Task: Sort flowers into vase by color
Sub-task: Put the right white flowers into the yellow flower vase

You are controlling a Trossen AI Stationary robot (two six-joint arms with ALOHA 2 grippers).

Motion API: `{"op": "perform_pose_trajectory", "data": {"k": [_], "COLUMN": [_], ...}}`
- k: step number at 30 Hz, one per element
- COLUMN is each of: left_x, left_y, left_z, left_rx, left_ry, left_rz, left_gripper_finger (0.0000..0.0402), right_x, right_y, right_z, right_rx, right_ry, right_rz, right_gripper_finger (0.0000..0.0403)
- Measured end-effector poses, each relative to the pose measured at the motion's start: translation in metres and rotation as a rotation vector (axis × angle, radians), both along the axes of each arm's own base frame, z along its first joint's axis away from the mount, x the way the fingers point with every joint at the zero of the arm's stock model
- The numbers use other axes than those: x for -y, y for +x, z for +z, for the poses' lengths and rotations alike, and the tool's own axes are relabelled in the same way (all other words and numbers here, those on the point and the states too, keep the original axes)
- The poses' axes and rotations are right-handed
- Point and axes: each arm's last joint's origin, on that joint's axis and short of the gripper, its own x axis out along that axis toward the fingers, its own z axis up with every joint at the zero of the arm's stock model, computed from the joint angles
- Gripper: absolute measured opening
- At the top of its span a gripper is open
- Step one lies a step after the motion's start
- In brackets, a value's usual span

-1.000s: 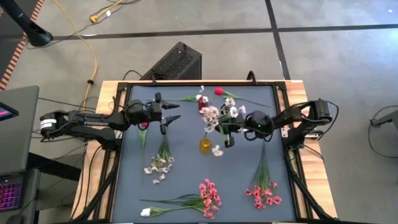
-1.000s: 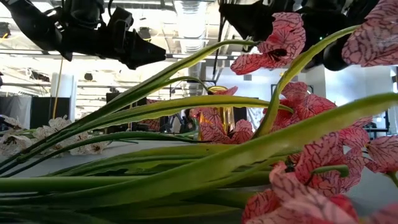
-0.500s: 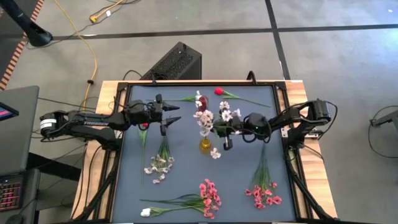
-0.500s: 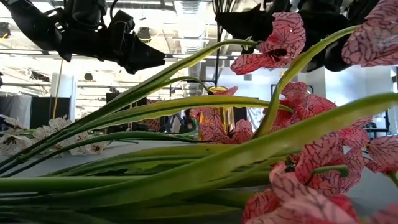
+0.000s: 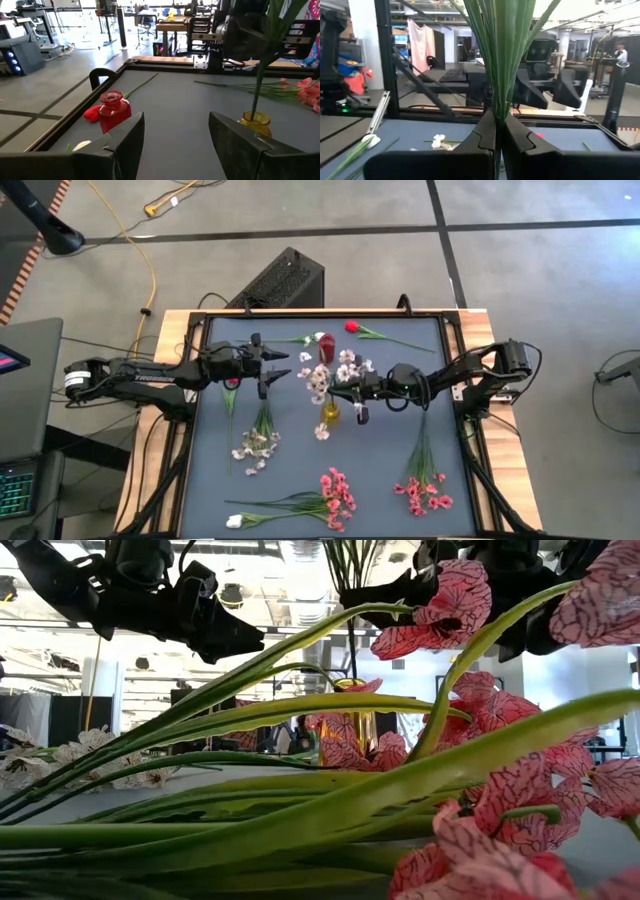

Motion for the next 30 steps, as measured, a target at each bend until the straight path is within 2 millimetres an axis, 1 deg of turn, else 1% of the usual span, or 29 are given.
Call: {"op": "perform_pose_trajectory", "data": {"k": [7, 11, 21, 27, 30], "left_x": [0.0000, 0.0000, 0.0006, 0.0034, 0.0044], "left_y": [0.0000, -0.0001, -0.0003, 0.0003, 0.0006], "left_z": [-0.0004, -0.0005, -0.0039, -0.0056, -0.0056], "left_rx": [-0.003, -0.004, -0.034, -0.052, -0.052], "left_ry": [-0.005, -0.006, -0.035, -0.039, -0.037], "left_rz": [0.001, 0.001, 0.001, -0.011, -0.016], "left_gripper_finger": [0.0212, 0.0212, 0.0212, 0.0212, 0.0212], "right_x": [-0.0019, -0.0034, -0.0071, -0.0071, -0.0085], "right_y": [0.0008, 0.0009, 0.0008, 0.0008, 0.0008], "right_z": [-0.0040, -0.0042, -0.0030, -0.0034, -0.0056], "right_rx": [-0.041, -0.044, -0.031, -0.036, -0.070], "right_ry": [0.014, 0.020, 0.008, 0.045, 0.043], "right_rz": [-0.018, -0.009, 0.005, 0.013, 0.040], "right_gripper_finger": [0.0037, 0.0056, 0.0125, 0.0190, 0.0220]}}
